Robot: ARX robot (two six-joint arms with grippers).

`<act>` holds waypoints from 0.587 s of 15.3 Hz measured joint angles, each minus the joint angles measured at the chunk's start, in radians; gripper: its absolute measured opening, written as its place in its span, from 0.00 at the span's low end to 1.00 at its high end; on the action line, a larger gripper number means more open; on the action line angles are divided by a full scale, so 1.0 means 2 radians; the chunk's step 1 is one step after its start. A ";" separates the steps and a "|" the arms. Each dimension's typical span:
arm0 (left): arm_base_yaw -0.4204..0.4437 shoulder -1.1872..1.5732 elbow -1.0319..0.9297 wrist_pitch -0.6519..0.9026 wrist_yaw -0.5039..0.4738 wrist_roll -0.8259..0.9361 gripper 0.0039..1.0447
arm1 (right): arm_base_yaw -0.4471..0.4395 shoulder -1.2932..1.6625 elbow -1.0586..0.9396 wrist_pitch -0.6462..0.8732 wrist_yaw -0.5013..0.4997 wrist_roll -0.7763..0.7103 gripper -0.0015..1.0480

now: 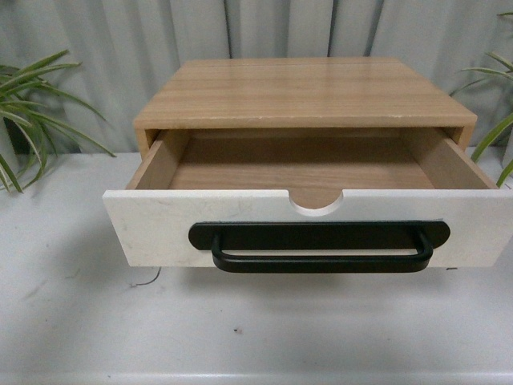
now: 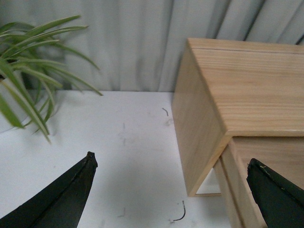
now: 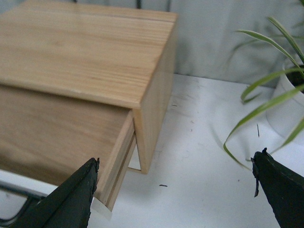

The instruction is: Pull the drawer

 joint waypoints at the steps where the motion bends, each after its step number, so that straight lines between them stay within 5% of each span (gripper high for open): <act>1: 0.028 -0.043 -0.046 0.004 0.002 -0.022 0.94 | -0.036 -0.033 -0.023 0.009 -0.006 0.106 0.94; 2: 0.041 -0.049 -0.079 0.070 0.000 -0.016 0.89 | -0.044 -0.050 -0.045 0.059 0.007 0.131 0.91; 4: 0.069 -0.088 -0.162 0.176 0.007 0.005 0.67 | -0.045 -0.129 -0.136 0.167 0.084 0.124 0.69; 6: 0.052 -0.125 -0.184 0.178 0.002 0.010 0.50 | -0.044 -0.221 -0.179 0.104 0.089 0.124 0.51; 9: 0.044 -0.139 -0.191 0.175 -0.002 0.010 0.41 | -0.041 -0.262 -0.191 0.075 0.093 0.124 0.44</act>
